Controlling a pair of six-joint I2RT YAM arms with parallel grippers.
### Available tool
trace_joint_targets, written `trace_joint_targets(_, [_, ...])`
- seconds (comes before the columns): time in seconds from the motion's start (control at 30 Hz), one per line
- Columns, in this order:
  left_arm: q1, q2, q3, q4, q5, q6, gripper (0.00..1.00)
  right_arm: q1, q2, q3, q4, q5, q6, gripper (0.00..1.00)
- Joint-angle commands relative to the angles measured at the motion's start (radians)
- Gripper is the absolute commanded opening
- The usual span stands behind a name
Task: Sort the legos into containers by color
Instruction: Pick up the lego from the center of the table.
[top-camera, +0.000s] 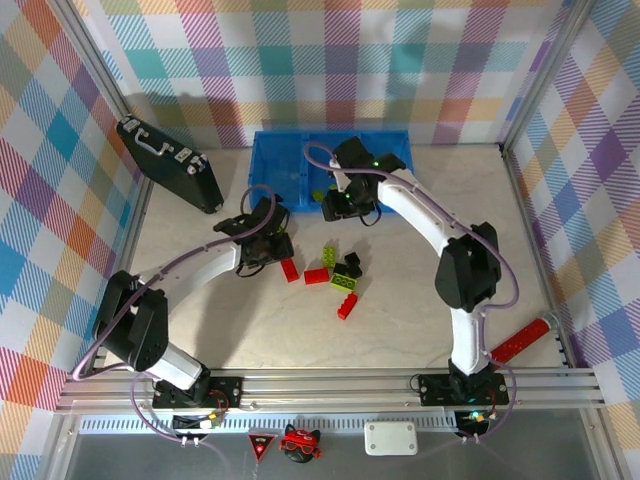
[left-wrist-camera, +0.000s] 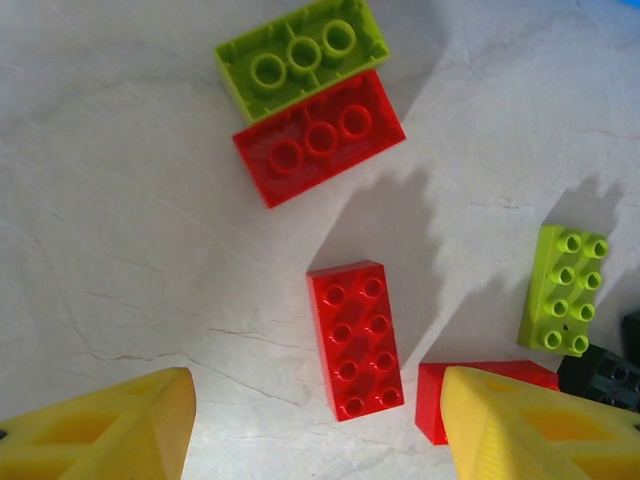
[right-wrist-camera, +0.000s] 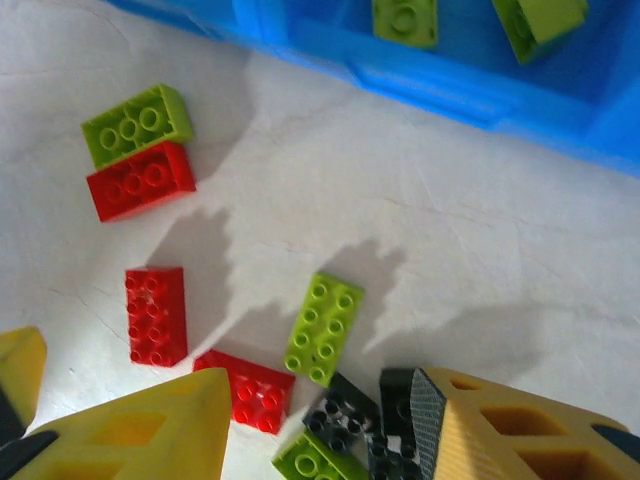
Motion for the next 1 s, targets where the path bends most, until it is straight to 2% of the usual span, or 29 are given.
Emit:
trace_joint_targets(0.0, [-0.032, 0.041, 0.044, -0.001, -0.028, -0.041, 0.66, -0.002, -0.104, -0.07, 0.031, 0.041, 0.021, 0.53])
trace_joint_targets(0.4, [-0.084, 0.158, 0.053, 0.022, -0.023, -0.073, 0.63, -0.008, -0.276, -0.311, 0.068, 0.075, 0.047, 0.53])
trace_joint_targets(0.97, [-0.096, 0.292, 0.028, 0.063, -0.005, -0.085, 0.52, -0.008, -0.314, -0.404, 0.095, 0.065, 0.077, 0.53])
